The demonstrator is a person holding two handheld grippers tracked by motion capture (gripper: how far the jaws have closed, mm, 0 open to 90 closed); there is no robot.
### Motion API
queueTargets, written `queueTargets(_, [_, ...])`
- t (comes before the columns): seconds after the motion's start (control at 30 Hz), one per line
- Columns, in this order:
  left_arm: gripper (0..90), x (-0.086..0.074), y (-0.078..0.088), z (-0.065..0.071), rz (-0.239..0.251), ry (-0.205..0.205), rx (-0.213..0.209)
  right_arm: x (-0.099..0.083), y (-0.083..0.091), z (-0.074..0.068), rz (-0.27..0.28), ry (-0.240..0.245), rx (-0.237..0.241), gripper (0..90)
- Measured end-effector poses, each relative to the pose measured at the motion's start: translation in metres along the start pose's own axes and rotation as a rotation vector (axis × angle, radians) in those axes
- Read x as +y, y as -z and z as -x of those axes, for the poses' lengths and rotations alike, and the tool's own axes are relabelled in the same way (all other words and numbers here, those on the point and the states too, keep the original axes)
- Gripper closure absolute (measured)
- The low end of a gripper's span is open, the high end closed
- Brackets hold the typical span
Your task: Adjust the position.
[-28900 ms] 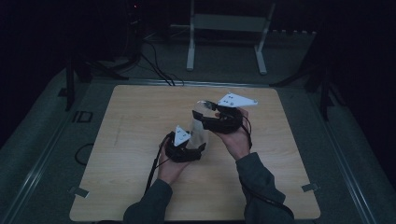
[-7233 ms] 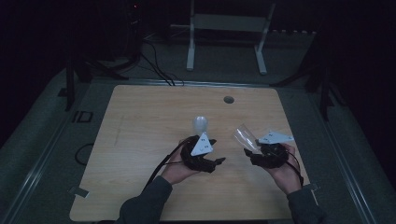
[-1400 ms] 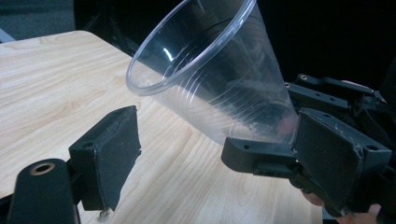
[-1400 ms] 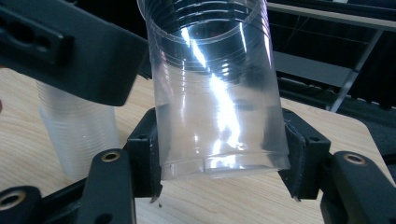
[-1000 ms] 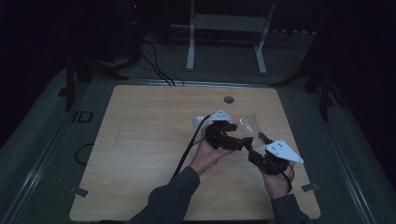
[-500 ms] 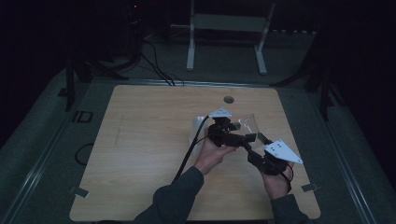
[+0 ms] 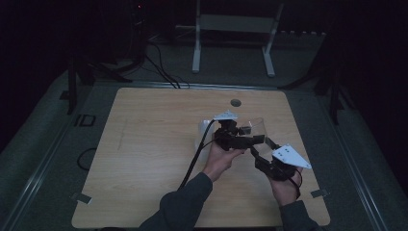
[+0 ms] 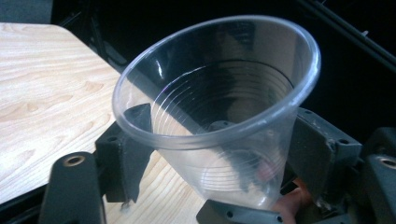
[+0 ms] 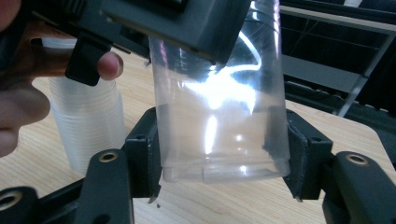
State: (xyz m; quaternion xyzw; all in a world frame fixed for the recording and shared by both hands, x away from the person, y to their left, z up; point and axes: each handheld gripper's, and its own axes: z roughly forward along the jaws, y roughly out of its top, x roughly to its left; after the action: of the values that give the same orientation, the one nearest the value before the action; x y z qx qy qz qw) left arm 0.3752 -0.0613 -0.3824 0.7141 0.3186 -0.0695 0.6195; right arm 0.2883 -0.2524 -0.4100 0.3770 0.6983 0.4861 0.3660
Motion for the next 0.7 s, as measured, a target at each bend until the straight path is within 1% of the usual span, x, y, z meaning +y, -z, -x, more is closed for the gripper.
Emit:
queueTargets(0.2, [30.0, 0.0, 0.002, 0.002, 0.004, -0.034, 0.011, 0.001, 0.0, 0.0, -0.004, 0.007, 0.019, 37.9])
queueTargets(0.4, [30.4, 0.0, 0.003, 0.006, 0.0, -0.074, 0.03, 0.002, 0.0, 0.001, -0.023, 0.018, 0.062, 31.3])
queueTargets(0.6, [30.3, -0.001, 0.003, 0.009, -0.035, -0.14, 0.083, 0.005, 0.002, 0.006, -0.035, 0.006, 0.084, 30.2])
queueTargets(0.67, [30.3, -0.002, 0.003, 0.011, -0.047, -0.167, 0.102, 0.007, 0.002, 0.008, -0.048, -0.005, 0.096, 30.0])
queueTargets(0.7, [30.3, -0.002, 0.003, 0.012, -0.052, -0.175, 0.105, 0.007, 0.001, 0.01, -0.055, -0.007, 0.106, 30.0])
